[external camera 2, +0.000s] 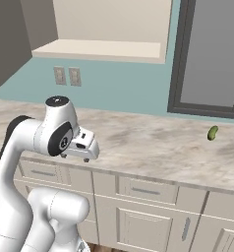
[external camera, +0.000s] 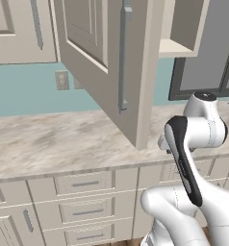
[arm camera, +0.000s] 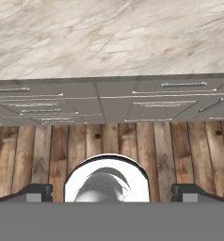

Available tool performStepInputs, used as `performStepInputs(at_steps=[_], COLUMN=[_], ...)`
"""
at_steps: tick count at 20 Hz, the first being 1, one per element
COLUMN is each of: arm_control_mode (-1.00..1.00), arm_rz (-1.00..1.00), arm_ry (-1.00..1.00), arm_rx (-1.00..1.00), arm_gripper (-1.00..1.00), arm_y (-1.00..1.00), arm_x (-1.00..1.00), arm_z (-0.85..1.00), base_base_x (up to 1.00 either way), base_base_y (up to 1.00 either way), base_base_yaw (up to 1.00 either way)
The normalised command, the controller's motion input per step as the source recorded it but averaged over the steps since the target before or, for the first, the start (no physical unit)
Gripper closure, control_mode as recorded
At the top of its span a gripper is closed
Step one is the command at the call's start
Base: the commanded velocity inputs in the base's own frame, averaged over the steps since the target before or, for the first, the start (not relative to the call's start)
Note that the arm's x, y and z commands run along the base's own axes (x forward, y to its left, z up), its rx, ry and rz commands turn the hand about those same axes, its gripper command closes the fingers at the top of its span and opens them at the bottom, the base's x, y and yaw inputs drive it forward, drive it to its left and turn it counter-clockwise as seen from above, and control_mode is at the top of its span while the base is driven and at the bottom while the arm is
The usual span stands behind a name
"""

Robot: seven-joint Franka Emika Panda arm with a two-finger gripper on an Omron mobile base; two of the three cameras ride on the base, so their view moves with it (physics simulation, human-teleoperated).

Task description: Open the cabinet. Pick the sponge and place it next to the sink. Then close the cabinet.

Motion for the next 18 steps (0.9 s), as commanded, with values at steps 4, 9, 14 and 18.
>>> performStepInputs(at_steps=[4,9,14,18], arm_control_mode=[-1.00,-1.00,-1.00,-1.00], arm_rz=[0.00,0.00,0.01,0.01], arm_ry=[0.00,-0.08,-0.09,-0.15], arm_rx=[0.00,0.00,-0.03,0.00], arm_gripper=[-1.00,-1.00,-1.00,-1.00], arm_y=[0.00,0.02,0.00,0.00], arm_x=[0.00,-0.21,-0.50,-0.68], arm_z=[0.00,0.02,0.42,0.74], base_base_x=[0.00,0.00,0.00,0.00], base_base_y=[0.00,0.00,0.00,0.00], base_base_yaw=[0.00,0.00,0.00,0.00])
